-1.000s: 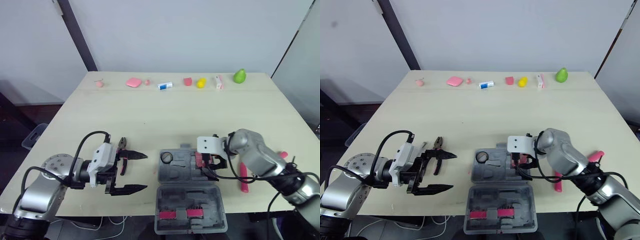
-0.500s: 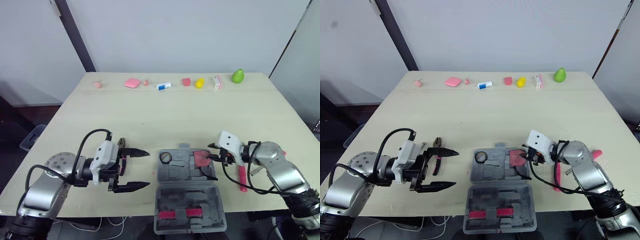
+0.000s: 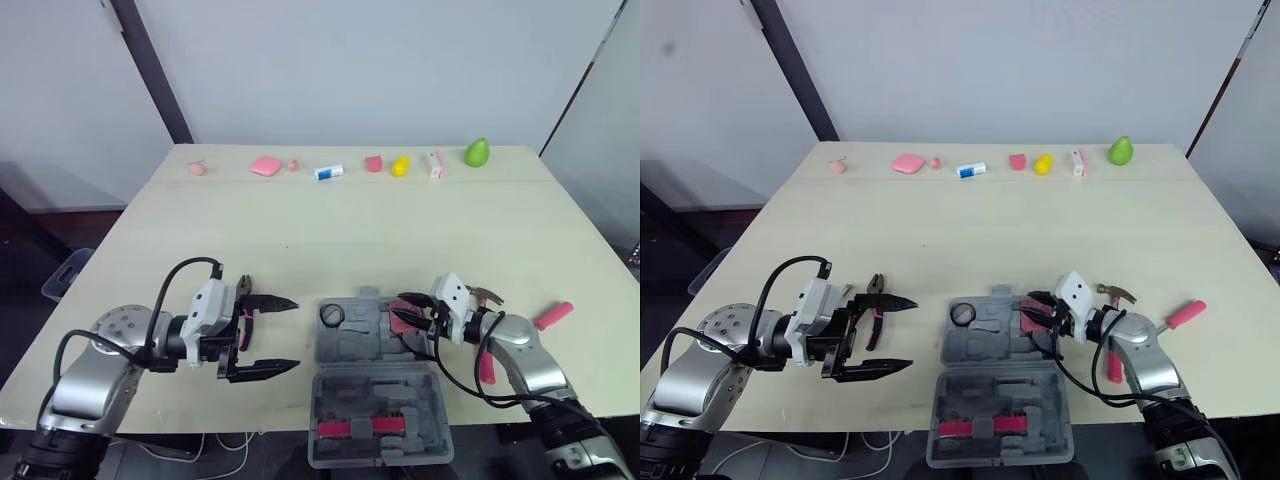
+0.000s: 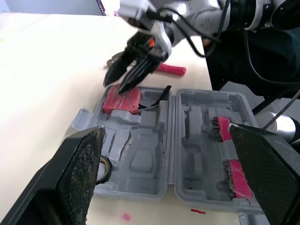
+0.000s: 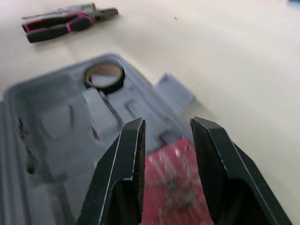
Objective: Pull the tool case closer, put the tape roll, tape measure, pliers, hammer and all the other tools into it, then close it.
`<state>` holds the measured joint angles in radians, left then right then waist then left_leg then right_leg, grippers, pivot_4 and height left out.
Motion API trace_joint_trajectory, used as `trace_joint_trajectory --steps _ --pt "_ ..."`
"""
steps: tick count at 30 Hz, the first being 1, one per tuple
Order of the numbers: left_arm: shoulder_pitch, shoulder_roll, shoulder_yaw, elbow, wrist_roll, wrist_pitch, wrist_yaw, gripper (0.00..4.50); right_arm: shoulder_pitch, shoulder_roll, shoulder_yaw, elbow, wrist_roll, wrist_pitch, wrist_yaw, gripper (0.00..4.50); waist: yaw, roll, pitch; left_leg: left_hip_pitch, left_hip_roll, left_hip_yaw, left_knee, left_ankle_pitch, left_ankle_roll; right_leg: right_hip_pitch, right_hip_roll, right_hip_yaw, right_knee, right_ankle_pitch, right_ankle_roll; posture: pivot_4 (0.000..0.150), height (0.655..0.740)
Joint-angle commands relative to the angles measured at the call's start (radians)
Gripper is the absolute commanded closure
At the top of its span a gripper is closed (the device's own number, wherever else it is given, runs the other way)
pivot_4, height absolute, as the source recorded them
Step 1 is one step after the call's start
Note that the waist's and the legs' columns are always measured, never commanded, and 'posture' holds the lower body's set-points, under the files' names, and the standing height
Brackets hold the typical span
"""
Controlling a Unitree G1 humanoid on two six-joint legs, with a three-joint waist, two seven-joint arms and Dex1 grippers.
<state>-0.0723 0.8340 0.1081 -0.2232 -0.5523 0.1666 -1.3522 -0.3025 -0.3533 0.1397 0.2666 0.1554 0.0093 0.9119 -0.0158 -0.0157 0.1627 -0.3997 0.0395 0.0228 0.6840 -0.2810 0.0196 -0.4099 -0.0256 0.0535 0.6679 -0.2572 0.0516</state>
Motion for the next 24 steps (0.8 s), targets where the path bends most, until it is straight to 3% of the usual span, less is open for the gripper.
trace_joint_trajectory --steps 1,11,17,24 --pt "0.009 0.000 0.021 -0.010 -0.006 -0.013 0.002 0.00 -0.019 0.011 0.005 0.087 -0.019 -0.077 0.001 2.90 0.000 0.000 0.000 0.000 0.000 0.000 0.000 0.000 0.000 0.000 0.000 0.000 0.000 0.000 0.000 0.150 0.7400" --pt "0.033 -0.002 0.026 -0.015 -0.003 -0.018 0.017 0.00 -0.002 0.009 0.051 0.267 -0.066 -0.045 0.007 2.90 0.001 -0.002 -0.003 0.005 0.000 0.000 0.001 0.000 0.000 0.003 0.000 0.001 0.002 0.000 0.000 0.150 0.7400" --pt "0.039 -0.009 0.017 -0.018 -0.001 -0.021 0.029 0.00 0.013 0.010 0.070 0.318 -0.080 0.018 -0.001 2.90 0.002 -0.006 -0.007 0.020 0.000 0.000 -0.001 0.000 0.000 0.017 0.000 0.000 0.000 -0.002 -0.004 0.150 0.7400" --pt "0.056 -0.026 0.031 -0.022 -0.015 0.000 0.063 0.00 0.027 0.020 0.042 0.225 -0.054 -0.017 -0.043 2.90 0.003 -0.010 -0.020 0.020 0.001 -0.001 -0.001 0.000 0.000 0.019 -0.001 0.000 -0.002 -0.003 -0.004 0.150 0.7400"
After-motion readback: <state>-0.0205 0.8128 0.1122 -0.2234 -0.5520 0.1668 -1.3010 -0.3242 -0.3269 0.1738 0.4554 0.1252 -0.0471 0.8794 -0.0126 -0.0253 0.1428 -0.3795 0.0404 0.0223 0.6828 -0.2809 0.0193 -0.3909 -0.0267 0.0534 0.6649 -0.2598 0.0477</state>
